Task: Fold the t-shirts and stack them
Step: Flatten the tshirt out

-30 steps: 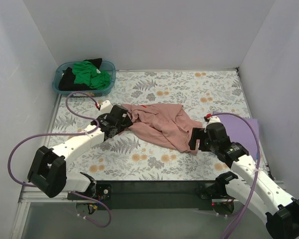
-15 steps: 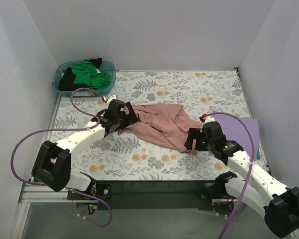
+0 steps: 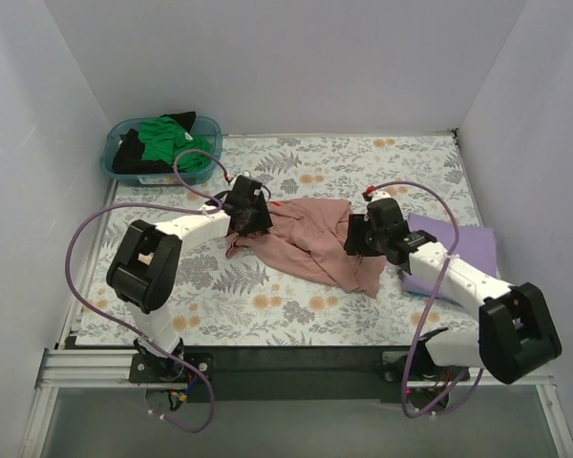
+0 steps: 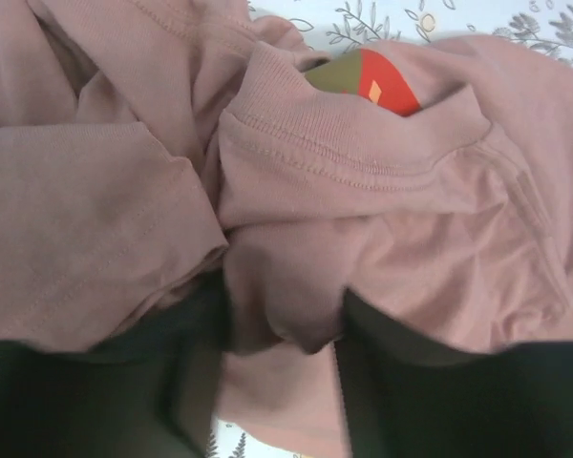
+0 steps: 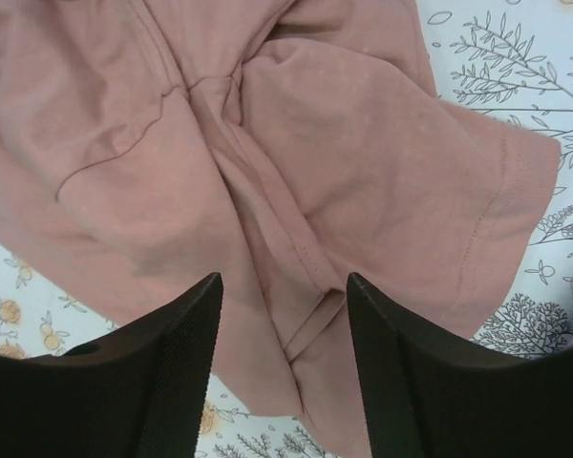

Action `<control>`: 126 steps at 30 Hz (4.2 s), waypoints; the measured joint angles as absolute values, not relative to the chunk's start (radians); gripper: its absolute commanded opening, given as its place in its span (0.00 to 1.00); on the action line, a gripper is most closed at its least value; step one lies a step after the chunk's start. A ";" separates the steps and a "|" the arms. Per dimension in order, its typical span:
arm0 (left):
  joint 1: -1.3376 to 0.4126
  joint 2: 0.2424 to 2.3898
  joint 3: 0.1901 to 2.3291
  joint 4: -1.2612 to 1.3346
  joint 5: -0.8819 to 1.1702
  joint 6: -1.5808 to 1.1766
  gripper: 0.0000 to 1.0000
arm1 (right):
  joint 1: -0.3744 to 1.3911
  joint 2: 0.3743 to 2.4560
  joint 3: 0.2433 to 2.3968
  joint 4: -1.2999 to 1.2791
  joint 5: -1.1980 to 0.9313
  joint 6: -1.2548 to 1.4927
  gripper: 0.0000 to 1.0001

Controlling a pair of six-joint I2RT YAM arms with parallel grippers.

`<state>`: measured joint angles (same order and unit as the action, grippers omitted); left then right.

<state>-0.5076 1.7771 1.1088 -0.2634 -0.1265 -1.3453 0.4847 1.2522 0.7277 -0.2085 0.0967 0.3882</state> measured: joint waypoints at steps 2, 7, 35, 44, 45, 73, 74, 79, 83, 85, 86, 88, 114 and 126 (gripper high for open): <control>-0.508 1.794 1.122 -0.277 -0.131 -1.336 0.01 | 0.485 1.314 0.744 -0.204 0.103 0.385 0.52; -0.508 1.797 1.129 -0.295 -0.157 -1.339 0.00 | 0.485 1.410 0.763 -0.207 0.126 0.380 0.26; -0.540 0.754 1.254 -0.224 0.186 -1.317 0.00 | 0.486 0.672 1.353 -0.351 -0.228 0.281 0.01; -0.545 0.690 1.401 -0.174 0.343 -1.313 0.00 | 0.487 0.676 1.546 -0.384 -0.282 0.273 0.01; -0.546 0.700 1.401 -0.181 0.333 -1.308 0.00 | 0.487 0.695 1.557 -0.395 -0.249 0.267 0.01; -0.247 1.265 1.014 -0.395 -0.043 -1.392 0.98 | 0.509 1.332 1.133 -0.424 0.142 0.192 0.98; -0.246 1.221 0.984 -0.377 -0.043 -1.399 0.98 | 0.561 1.267 1.042 -0.399 0.105 0.222 0.99; -0.244 1.150 0.842 -0.390 -0.044 -1.437 0.98 | 0.842 1.187 0.745 -0.328 0.057 0.402 0.98; -0.244 1.116 0.763 -0.419 -0.046 -1.462 0.98 | 0.966 1.210 0.667 -0.314 0.055 0.522 0.98; -0.244 1.094 0.747 -0.427 -0.047 -1.471 0.98 | 0.977 1.247 0.660 -0.286 0.062 0.571 0.98; -0.244 1.087 0.746 -0.429 -0.049 -1.476 0.98 | 0.977 1.270 0.657 -0.273 0.070 0.593 0.98; -0.244 1.077 0.746 -0.429 -0.059 -1.481 0.98 | 0.976 1.308 0.652 -0.260 0.085 0.628 0.98; -0.235 1.249 0.764 -0.469 -0.229 -1.525 0.98 | 0.144 2.022 1.406 -0.296 0.053 0.379 0.98; -0.230 1.316 0.768 -0.453 -0.197 -1.525 0.98 | 0.068 2.301 1.943 -0.548 -0.007 0.185 0.98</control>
<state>-0.2302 1.3155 0.7677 -0.4530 -0.1974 -1.5253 0.0681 2.3009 1.9434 -0.5484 -0.0071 0.1852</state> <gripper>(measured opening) 0.982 0.983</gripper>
